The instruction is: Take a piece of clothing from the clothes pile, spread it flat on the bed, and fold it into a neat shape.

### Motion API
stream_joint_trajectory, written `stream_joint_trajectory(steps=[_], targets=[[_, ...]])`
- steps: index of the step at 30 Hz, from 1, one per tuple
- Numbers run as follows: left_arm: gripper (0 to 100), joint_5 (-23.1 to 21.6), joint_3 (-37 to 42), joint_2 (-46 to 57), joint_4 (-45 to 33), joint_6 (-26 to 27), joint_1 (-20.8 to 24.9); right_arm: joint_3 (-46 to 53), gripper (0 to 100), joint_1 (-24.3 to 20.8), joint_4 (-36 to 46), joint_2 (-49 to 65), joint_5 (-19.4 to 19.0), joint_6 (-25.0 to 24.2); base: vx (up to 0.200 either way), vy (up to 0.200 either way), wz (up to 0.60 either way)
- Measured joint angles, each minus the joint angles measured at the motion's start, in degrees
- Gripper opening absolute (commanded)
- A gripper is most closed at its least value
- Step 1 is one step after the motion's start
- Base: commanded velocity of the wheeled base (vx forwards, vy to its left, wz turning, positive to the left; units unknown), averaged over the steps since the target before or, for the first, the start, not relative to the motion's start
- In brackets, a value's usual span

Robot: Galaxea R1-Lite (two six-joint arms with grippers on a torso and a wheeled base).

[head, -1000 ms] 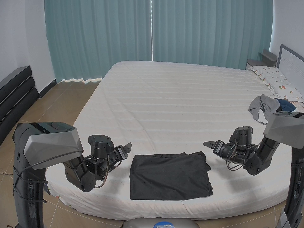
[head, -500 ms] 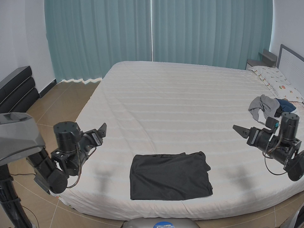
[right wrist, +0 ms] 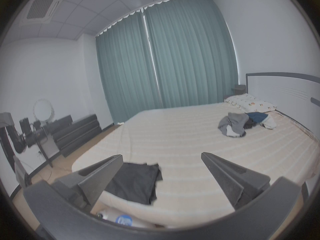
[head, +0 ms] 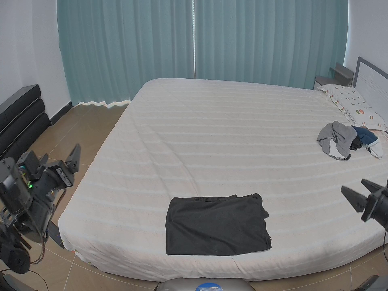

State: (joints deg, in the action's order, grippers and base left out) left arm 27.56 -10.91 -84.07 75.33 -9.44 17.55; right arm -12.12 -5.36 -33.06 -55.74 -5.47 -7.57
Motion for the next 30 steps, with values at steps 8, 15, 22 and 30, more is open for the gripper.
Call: stream_joint_trajectory(steps=[8,15,22,30], targets=[[100,5.0,4.1,20.1,-15.1,6.3,-0.4,0.9,100,0.3,20.1,18.8,-1.0,4.0,0.000,0.000,0.00],[100,6.9,3.1,38.4,-39.7,8.4,-2.9,0.0,100,0.5,28.9,30.0,-1.1,7.1,0.000,0.000,0.00],[100,7.4,0.4,56.7,-59.7,9.9,-8.2,-1.1,100,4.5,39.4,38.8,1.5,9.7,0.000,0.000,0.00],[100,7.1,-0.8,70.2,-66.2,11.5,-15.0,-1.5,100,6.6,46.3,49.2,5.3,14.0,0.000,0.000,0.00]])
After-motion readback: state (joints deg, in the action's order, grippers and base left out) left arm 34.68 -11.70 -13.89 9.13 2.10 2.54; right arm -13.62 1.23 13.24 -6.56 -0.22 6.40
